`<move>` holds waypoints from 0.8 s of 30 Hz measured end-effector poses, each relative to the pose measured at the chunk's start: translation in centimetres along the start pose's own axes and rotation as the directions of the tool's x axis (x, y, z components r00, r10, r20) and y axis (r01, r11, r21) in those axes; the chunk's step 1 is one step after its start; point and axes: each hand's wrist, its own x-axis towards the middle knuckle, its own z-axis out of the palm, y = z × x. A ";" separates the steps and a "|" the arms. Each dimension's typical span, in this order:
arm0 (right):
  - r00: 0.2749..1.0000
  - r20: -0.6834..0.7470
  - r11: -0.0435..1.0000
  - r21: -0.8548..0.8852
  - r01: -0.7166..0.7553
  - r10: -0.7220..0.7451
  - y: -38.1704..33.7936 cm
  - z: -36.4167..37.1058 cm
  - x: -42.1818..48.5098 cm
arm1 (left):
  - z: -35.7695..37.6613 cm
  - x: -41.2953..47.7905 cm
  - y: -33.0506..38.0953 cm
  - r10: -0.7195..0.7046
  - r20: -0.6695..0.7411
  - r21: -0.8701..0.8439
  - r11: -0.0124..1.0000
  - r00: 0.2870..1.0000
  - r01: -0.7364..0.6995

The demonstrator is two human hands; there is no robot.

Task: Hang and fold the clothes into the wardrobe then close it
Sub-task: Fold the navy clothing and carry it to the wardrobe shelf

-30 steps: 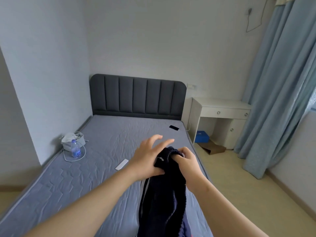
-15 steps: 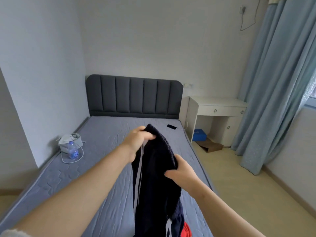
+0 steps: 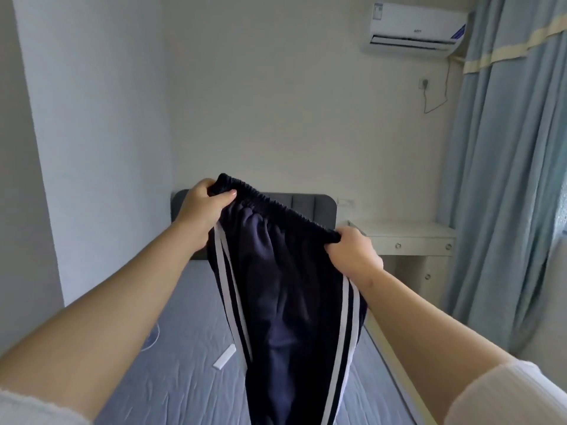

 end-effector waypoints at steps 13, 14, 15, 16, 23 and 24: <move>0.771 -0.572 0.786 0.324 0.527 -0.281 -10.6 -11.6 3.1 | -4.1 2.6 13.1 0.410 -0.085 -0.136 0.898 0.908 -0.418; 0.801 -0.512 0.787 0.335 0.519 -0.311 -10.3 -11.9 2.9 | -4.5 2.6 12.9 0.388 -0.061 -0.151 0.907 0.920 -0.392; 0.830 -0.444 0.796 0.336 0.503 -0.337 -9.6 -11.9 2.7 | -5.0 2.6 12.5 0.363 -0.010 -0.129 0.924 0.932 -0.361; 0.854 -0.378 0.814 0.323 0.483 -0.357 -8.8 -11.7 2.5 | -5.6 2.5 11.8 0.336 0.061 -0.066 0.941 0.940 -0.332; 0.943 -0.243 0.661 0.672 0.333 -0.228 -6.1 -9.7 1.4 | -7.6 1.6 8.3 0.055 0.292 0.150 0.983 0.955 -0.103; 0.955 -0.221 0.593 0.749 0.297 -0.199 -6.3 -9.9 1.4 | -7.6 1.6 8.1 0.004 0.324 0.159 0.986 0.946 -0.059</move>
